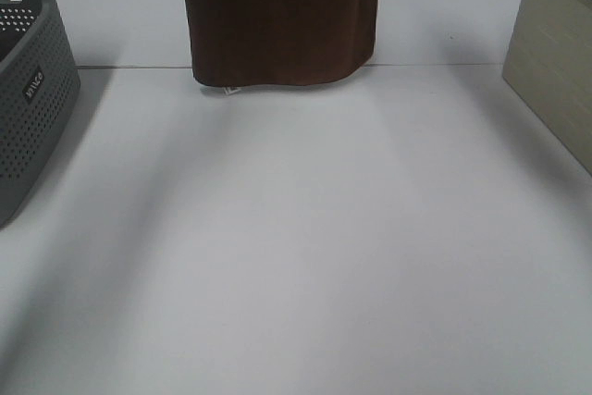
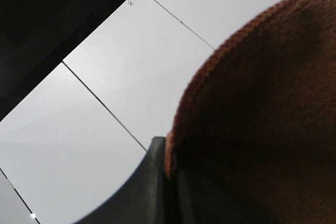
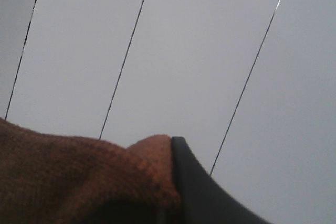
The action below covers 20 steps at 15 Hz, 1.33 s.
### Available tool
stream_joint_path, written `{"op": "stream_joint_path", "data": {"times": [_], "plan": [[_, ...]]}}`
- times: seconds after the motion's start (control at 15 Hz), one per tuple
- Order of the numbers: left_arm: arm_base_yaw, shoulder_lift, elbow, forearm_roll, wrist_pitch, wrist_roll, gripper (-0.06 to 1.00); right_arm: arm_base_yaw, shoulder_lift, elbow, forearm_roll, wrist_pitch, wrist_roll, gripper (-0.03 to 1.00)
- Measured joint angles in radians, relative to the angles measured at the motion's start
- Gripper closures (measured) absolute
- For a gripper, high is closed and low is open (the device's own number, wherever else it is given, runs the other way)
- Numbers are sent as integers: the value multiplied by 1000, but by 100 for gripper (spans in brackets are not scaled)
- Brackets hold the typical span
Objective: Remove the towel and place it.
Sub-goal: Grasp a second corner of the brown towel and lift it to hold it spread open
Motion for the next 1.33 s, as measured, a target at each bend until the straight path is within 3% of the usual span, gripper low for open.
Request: {"op": "stream_joint_path", "data": {"times": [0.13,0.47,0.67,0.8,1.07,1.2,1.33], "plan": [[0,78,-129,0,69,-4,94,-12,17,-3,9,18,0,96],[0,98,-153,0,172,-20,94,-24,24,-4,29,42,0,96],[0,97,-154,-22,341,-26,94,-24,24,-4,62,112,0,96],[0,86,-154,-95,527,-29,94,-24,24,-4,96,204,0,96],[-9,-9,-154,-161,1045,-46,94,-24,-9,-4,200,502,0,96],[-11,-75,-154,-174,1291,-112,94,-22,-56,-4,250,646,0,96],[-16,-114,-155,-190,1461,-176,94,-20,-102,-4,272,819,0,96]]}}
